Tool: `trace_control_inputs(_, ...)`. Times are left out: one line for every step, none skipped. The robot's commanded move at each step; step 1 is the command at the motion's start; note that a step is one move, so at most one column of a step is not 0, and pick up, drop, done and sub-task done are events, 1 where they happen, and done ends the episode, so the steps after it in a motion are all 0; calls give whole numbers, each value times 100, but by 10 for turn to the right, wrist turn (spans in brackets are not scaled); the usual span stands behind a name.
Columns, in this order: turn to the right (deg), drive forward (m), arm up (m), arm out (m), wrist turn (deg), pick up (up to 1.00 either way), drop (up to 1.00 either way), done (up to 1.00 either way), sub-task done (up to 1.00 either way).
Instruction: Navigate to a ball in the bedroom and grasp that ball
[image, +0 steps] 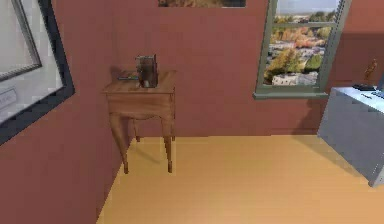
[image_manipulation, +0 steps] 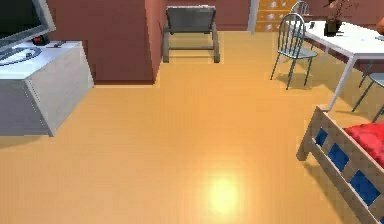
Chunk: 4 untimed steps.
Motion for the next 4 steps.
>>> trace_control_inputs(0,25,0,0,0,0,0,0,0)
trace_control_inputs(450,0,0,0,0,0,0,0,0)
trace_control_inputs(300,0,0,0,0,0,0,0,0)
trace_control_inputs(30,0,0,0,0,0,0,0,0)
